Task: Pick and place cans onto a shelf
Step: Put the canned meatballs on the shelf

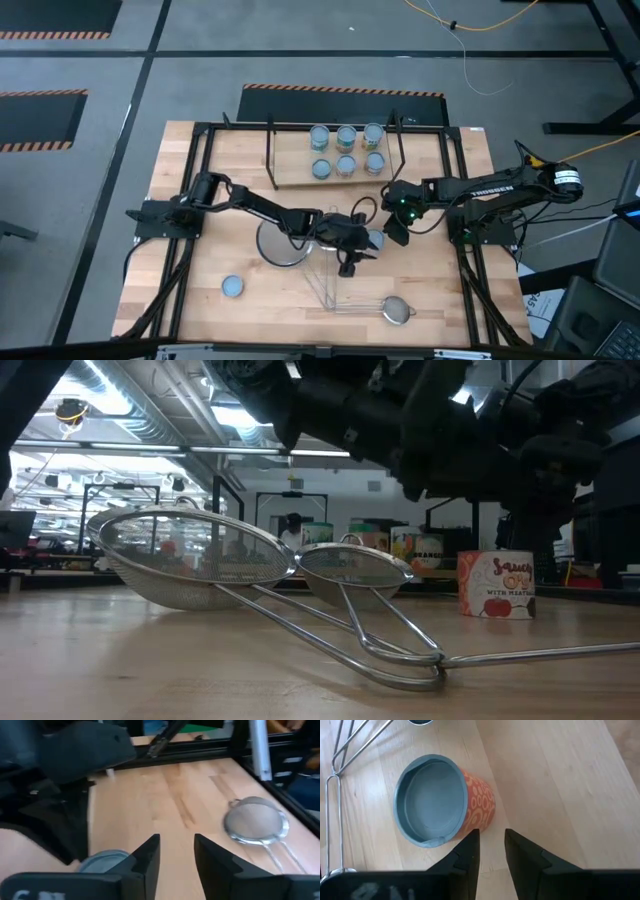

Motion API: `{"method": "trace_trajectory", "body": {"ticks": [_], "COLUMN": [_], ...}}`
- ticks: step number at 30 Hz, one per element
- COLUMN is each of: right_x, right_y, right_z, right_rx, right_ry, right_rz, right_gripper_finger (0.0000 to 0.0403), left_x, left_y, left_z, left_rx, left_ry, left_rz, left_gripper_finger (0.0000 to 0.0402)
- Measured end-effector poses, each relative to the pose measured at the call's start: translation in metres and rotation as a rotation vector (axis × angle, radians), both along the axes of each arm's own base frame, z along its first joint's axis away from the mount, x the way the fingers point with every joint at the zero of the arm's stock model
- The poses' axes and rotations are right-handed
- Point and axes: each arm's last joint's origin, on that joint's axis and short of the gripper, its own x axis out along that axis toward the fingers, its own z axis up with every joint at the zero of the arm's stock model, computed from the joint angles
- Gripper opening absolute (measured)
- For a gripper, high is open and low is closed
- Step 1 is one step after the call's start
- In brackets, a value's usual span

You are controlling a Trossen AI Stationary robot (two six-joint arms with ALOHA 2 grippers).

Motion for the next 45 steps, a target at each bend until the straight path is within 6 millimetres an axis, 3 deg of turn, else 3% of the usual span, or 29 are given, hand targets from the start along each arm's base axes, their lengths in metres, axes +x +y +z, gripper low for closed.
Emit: {"method": "trace_trajectory", "body": {"ticks": [7,31,42,45], "right_x": [0.000,0.000,0.000,0.000], "right_y": [0.000,0.000,0.000,0.000], "right_z": [0.000,0.000,0.000,0.000], "right_rx": [-0.001,-0.004,-0.004,-0.004], "right_ry": [-0.002,-0.004,-0.003,-0.003], "right_rz": [0.000,0.002,0.002,0.002], "right_gripper_finger": [0.0095,0.0095,0.0095,0.0095], "left_x": [0.000,-0.004,0.014,0.014], "left_y": [0.000,0.003,0.000,0.001], "left_z": [0.000,-0.011,0.029,0.030], "left_rx": [0.074,0.155,0.158,0.163], "left_ry": [-0.013,0.091,0.056,0.066], "left_rz": [0.052,0.059,0.053,0.061], "left_gripper_finger": [0.0146,0.0142,0.0141,0.0141]}}
